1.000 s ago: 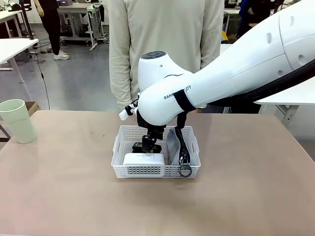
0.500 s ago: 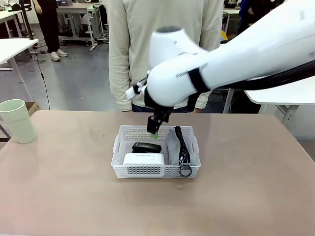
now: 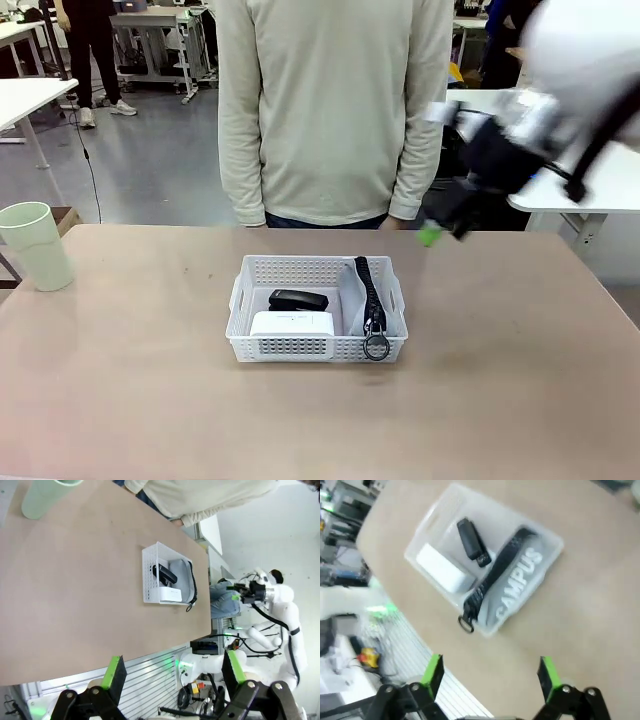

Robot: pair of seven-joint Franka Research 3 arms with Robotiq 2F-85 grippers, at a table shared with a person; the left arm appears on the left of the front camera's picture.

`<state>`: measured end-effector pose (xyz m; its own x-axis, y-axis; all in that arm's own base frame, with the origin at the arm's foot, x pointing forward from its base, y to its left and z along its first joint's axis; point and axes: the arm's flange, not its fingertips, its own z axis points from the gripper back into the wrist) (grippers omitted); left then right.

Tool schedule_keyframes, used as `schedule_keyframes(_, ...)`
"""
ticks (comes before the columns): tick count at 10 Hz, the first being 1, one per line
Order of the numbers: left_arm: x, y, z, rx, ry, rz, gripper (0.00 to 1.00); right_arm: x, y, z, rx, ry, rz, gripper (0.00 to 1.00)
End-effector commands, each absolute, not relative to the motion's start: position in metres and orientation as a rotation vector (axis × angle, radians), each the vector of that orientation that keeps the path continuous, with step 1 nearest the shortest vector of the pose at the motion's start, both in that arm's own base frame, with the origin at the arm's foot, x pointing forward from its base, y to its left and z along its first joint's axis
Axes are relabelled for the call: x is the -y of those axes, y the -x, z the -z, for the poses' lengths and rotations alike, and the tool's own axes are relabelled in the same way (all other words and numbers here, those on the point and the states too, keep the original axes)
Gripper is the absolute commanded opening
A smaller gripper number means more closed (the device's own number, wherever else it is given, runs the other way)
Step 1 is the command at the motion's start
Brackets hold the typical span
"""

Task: Efficiently arrange items inside the basket to fit them all.
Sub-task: Pick up the Stapler and place it inside the Organizing basket.

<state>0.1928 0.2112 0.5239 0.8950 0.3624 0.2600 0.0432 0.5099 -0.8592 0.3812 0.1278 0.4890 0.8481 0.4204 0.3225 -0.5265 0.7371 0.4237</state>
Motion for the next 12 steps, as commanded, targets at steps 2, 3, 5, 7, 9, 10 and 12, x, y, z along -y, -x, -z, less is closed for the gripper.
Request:
schedule_keyframes(2,-0.211,-0.193,-0.526,0.461,1.044,-0.179,1.0,0.016,-0.323,-0.438,0.316,-0.908,-0.184,1.0)
schedule_keyframes(3,-0.211,-0.193,-0.526,0.461,1.044,-0.179,1.0,0.048,-0.303,-0.421,0.33,-0.98,0.007,1.0)
schedule_keyframes(5,-0.211,-0.193,-0.526,0.461,1.044,-0.179,1.0,0.095,-0.26,-0.388,0.42,-1.162,0.257,1.0)
schedule_keyframes(7,-0.211,-0.193,-0.526,0.461,1.044,-0.179,1.0,0.111,-0.244,-0.361,0.401,-1.252,0.441,1.0)
schedule_keyframes(9,-0.211,-0.193,-0.526,0.461,1.044,-0.179,1.0,0.147,-0.297,-0.413,0.365,-1.134,0.283,1.0)
schedule_keyframes(10,-0.211,-0.193,-0.526,0.461,1.044,-0.179,1.0,0.147,-0.297,-0.413,0.365,-1.134,0.283,1.0)
schedule_keyframes(12,-0.211,-0.193,-0.526,0.461,1.044,-0.179,1.0,0.147,-0.297,-0.413,0.365,-1.134,0.283,1.0)
